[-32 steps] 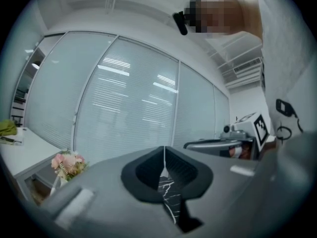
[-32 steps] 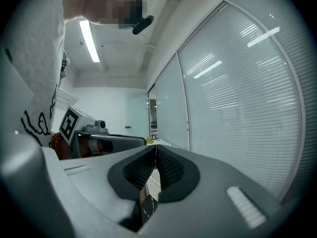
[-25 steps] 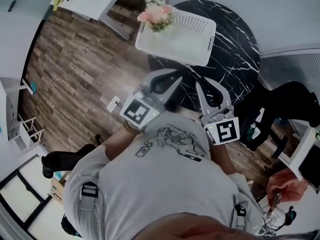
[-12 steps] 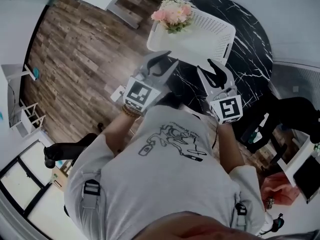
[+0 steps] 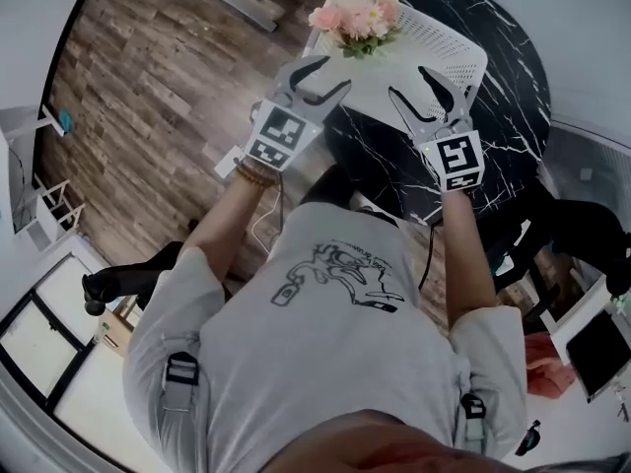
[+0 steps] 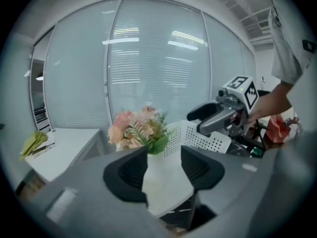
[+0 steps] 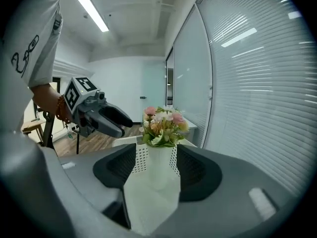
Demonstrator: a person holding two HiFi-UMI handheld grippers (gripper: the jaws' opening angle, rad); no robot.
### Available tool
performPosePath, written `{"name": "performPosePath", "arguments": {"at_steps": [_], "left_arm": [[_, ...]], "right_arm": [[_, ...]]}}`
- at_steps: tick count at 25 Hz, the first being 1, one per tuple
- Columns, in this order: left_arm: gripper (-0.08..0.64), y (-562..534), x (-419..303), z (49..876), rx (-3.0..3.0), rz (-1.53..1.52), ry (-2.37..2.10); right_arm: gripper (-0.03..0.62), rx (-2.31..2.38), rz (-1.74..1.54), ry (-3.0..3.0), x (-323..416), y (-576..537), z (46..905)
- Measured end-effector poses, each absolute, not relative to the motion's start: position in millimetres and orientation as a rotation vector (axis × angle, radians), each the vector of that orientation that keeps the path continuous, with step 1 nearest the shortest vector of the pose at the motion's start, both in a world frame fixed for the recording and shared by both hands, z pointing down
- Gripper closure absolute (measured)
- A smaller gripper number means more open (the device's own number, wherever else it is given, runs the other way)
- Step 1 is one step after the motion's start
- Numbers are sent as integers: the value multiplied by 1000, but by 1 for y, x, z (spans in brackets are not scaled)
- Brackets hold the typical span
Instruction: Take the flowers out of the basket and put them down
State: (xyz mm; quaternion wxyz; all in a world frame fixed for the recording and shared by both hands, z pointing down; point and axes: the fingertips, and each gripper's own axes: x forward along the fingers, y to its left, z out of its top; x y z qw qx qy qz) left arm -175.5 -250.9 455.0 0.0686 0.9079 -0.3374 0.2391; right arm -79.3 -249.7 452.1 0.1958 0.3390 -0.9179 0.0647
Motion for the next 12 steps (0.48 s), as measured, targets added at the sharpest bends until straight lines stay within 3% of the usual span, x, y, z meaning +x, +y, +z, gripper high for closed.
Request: {"name": "performPosePath", "arguments": {"at_steps": [12], "left_arm": [[272,-298,-181,508,2676,1022,-902]], "right_arm": [[244,754,210,-2558,-101,-309,509]]}}
